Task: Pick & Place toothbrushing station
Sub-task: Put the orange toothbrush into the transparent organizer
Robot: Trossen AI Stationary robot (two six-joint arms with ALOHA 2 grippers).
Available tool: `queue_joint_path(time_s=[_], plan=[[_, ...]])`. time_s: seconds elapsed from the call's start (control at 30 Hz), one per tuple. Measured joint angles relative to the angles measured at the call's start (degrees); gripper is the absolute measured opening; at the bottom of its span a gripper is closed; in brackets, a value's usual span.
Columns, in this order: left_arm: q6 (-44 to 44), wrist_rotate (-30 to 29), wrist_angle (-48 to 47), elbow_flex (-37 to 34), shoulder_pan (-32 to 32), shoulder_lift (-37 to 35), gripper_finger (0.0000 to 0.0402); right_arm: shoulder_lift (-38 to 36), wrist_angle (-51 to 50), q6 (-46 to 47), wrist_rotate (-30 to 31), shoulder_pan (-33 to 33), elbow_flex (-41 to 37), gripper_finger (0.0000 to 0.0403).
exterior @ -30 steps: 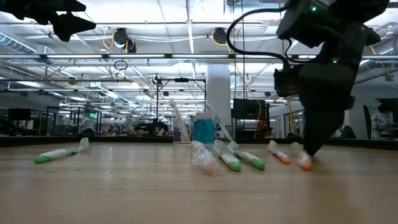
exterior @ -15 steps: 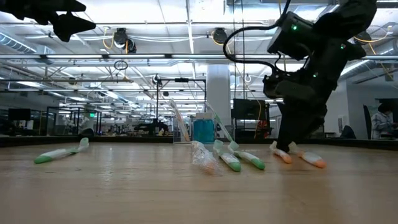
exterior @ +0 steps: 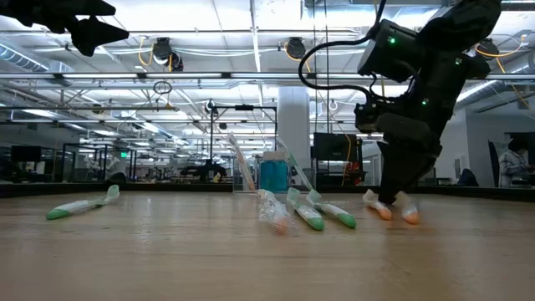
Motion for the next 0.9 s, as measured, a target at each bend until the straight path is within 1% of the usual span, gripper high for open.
queue_joint_path(time_s=[0.1,0.27,0.4,0.47,0.53,0.57,0.67,0.73,0.9], plan=[[0.00,0.00,0.00,0.00,0.00,0.00,0.0285,-0.01,0.94,-2.23,-0.04,-0.69,-0.01,0.0147],[0.00,0.00,-0.02,0.00,0.00,0.01,0.0285,-1.79,7.36,-6.55,0.17,-0.23,-0.35,0.0140],[0.00,0.00,-0.02,-0.01,0.00,0.01,0.0285,-5.11,11.25,-7.32,-0.62,0.21,-0.20,0.0139],[0.00,0.00,-0.02,0.00,0.00,0.01,0.0285,-6.01,10.79,-7.21,-2.60,0.38,-0.22,0.0139],[0.00,0.00,0.01,0.00,0.00,-0.02,0.0285,-6.63,11.21,-4.94,-4.92,0.63,-0.32,0.0139],[0.00,0.00,-0.02,0.00,0.00,0.00,0.0285,-6.96,11.44,-3.50,-7.04,0.83,-0.28,0.0139],[0.00,0.01,-0.02,0.00,0.00,-0.01,0.0285,-7.00,12.65,0.40,-16.00,1.80,-0.26,0.0139],[0.00,0.00,-0.03,0.00,0.00,-0.02,0.0285,-6.91,12.78,2.60,-19.40,2.91,-0.27,0.0139],[0.00,0.00,-0.02,0.00,0.00,-0.02,0.0285,-4.48,13.49,5.05,-19.33,6.26,-0.40,0.0138]])
